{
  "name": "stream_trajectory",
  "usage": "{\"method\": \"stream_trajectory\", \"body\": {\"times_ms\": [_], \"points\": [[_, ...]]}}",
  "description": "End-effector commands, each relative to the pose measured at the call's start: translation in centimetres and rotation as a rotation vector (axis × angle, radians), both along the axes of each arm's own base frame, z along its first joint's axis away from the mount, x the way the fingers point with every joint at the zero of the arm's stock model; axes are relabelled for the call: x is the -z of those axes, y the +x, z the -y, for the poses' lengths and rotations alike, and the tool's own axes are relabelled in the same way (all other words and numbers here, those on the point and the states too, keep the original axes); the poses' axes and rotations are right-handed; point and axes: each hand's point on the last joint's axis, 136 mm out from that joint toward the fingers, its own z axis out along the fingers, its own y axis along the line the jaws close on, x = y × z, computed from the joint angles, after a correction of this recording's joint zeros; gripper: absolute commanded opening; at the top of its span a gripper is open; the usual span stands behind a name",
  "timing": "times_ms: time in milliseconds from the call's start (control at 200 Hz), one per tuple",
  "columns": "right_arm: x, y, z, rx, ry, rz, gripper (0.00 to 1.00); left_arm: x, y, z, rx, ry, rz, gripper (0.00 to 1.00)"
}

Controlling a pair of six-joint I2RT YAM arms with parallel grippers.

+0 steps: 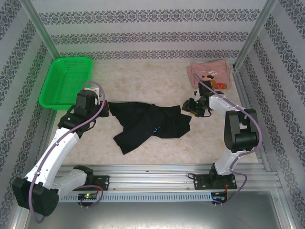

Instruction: Fold and stack the t-shirts

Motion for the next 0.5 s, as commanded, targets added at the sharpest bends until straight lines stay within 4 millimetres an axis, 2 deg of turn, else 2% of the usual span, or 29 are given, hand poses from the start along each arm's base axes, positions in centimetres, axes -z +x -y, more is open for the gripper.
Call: {"method": "stream_trajectory", "body": {"times_ms": [0, 190, 495], "points": [[-0.1, 1.7, -1.7, -0.03, 0.079, 0.035, 0.48, 0.0, -0.5, 0.3, 0.008, -0.019, -0.009, 0.0], [1.2, 3.9, -2.8, -0.027, 0.111, 0.029, 0.46, -0.2, -0.5, 0.3, 0.013, -0.011, -0.012, 0.0], [3.1, 6.1, -2.8, 0.006, 0.083, 0.012, 0.42, -0.3, -0.9, 0.1, 0.01, -0.008, -0.009, 0.0]]}}
